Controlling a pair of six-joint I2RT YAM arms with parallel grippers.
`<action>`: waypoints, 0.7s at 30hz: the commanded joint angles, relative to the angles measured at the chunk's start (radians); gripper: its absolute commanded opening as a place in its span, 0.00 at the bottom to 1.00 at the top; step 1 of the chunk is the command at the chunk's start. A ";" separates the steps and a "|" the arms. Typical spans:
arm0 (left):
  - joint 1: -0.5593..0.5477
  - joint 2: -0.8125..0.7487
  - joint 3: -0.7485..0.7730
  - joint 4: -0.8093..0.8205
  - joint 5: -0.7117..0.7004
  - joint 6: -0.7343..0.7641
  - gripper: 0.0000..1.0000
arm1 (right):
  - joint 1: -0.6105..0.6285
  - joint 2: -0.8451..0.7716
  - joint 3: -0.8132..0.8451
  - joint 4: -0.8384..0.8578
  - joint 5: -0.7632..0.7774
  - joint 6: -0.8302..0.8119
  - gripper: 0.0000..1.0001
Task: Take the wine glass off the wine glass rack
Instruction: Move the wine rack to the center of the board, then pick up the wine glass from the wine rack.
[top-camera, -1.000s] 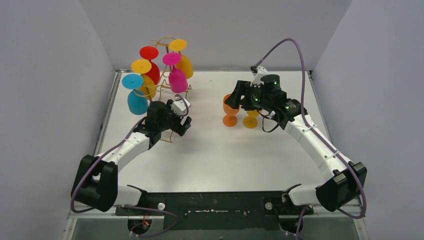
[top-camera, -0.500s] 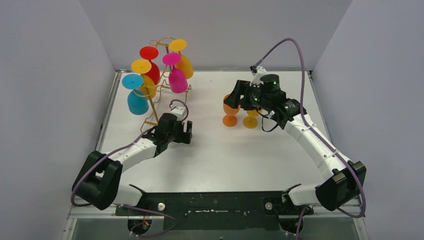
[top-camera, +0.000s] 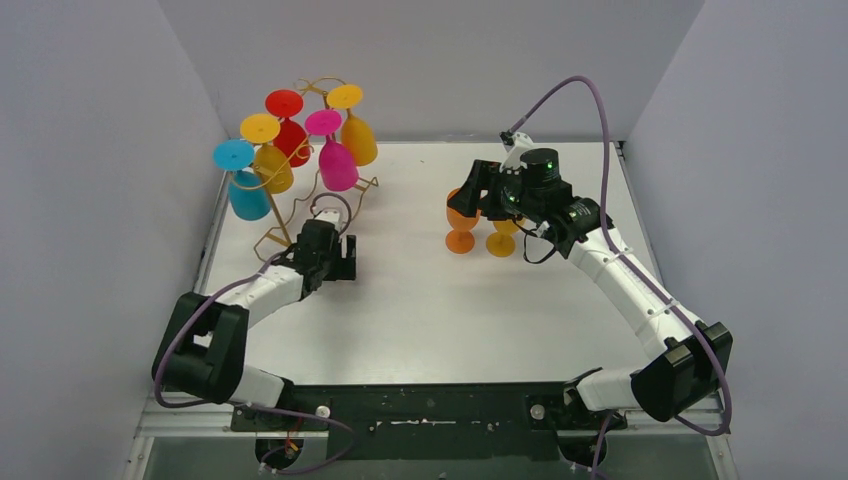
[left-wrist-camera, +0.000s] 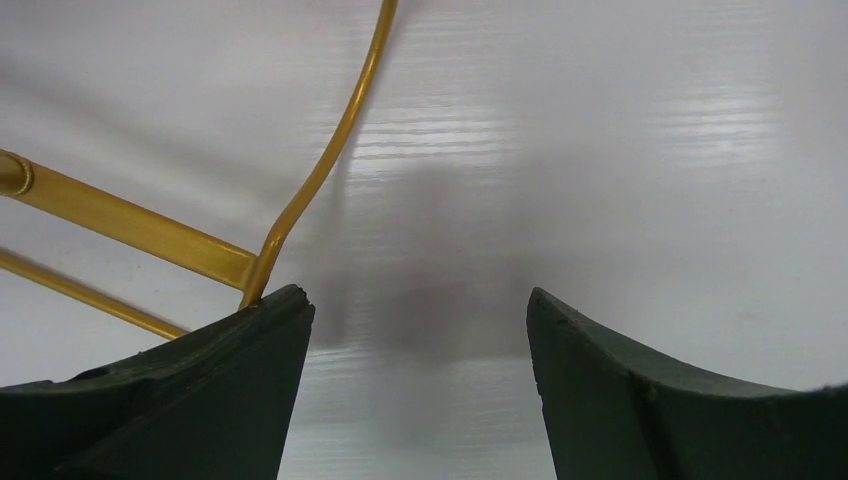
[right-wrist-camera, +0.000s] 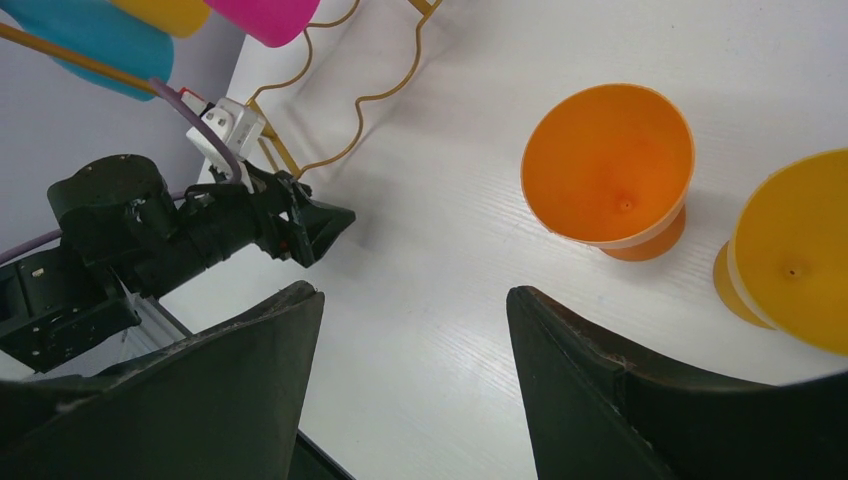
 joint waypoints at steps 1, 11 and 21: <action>0.034 -0.035 0.043 -0.028 0.011 0.061 0.77 | 0.005 0.000 0.016 0.038 -0.004 0.004 0.69; -0.208 -0.312 0.085 0.074 0.410 -0.128 0.77 | 0.004 -0.021 0.011 0.028 0.013 0.005 0.69; -0.210 -0.390 0.553 -0.142 0.489 -0.111 0.77 | -0.004 -0.098 -0.039 0.069 0.113 0.026 0.70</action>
